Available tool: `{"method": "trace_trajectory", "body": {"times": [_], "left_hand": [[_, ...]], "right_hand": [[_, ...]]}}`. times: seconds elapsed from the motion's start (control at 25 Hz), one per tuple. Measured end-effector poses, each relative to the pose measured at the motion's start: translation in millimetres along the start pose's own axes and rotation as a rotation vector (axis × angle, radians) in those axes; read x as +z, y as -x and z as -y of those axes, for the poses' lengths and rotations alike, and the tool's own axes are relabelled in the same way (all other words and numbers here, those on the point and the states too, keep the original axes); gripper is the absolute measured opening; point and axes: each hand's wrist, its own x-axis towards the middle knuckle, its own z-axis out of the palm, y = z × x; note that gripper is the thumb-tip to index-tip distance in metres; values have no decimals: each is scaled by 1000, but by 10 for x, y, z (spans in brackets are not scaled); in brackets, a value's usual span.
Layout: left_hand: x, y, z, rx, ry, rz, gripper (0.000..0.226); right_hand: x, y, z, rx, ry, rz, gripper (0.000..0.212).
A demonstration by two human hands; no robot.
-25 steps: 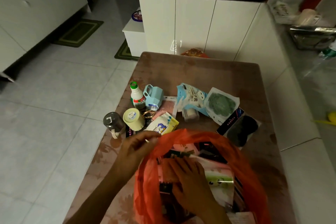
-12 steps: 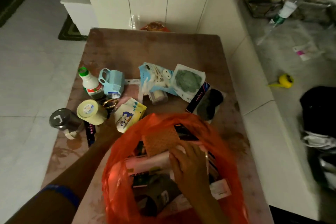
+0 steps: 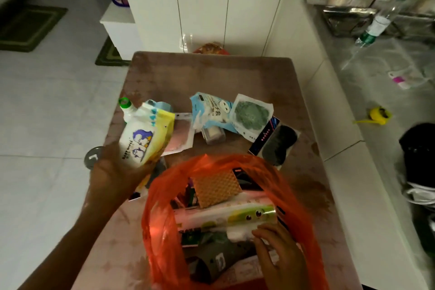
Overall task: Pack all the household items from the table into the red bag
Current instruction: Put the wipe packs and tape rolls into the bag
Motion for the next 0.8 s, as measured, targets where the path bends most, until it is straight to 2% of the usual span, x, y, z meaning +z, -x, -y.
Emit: {"method": "trace_trajectory", "body": {"times": [0.08,0.16,0.24,0.28,0.32,0.36,0.4,0.48,0.52,0.56,0.6,0.64,0.68,0.72,0.76,0.8], "left_hand": [[-376,150,-45,32,121,-40,59],[-684,421,-116,92,214,-42,63],[-732,768,-359,229,245,92,70],[-641,925,-485,331,259,166,71],[-572,1110,-617,439,224,211,71],[-474,1251,-674,535,130,205,64],[-439,1355,-741,581,-2,248,59],[-281,1453,-633,538,-51,286,60],[-211,1462,-497,491,-33,274,67],[-152,1476,-342,422,-36,169,78],[-83,1488,-208,277,-18,79,86],[-55,1473,-115,146,-64,9,91],[-49,1462,-64,13,12,30,90],[-63,1437,-30,-80,114,75,76],[-23,1420,57,-117,285,114,50],[-12,1403,100,-155,382,136,36]], "right_hand": [[-67,-59,167,73,-205,49,35],[-64,-215,450,193,-625,119,25],[-18,-401,762,444,-1092,292,33],[4,-464,862,540,-1231,380,48],[11,-482,920,551,-1276,480,70],[2,-450,950,534,-1290,542,82],[-9,-384,926,536,-1317,542,79],[-61,-237,739,614,-1461,436,56],[-86,-192,598,673,-1461,374,52],[-129,-153,449,691,-1389,339,57],[-151,-136,294,642,-1248,345,63],[-183,-143,193,527,-1064,378,69],[-208,-141,134,348,-880,451,76],[-200,-142,110,155,-698,559,84],[-164,-173,130,-17,-501,643,90],[-78,-204,151,-174,-297,693,88]]}}
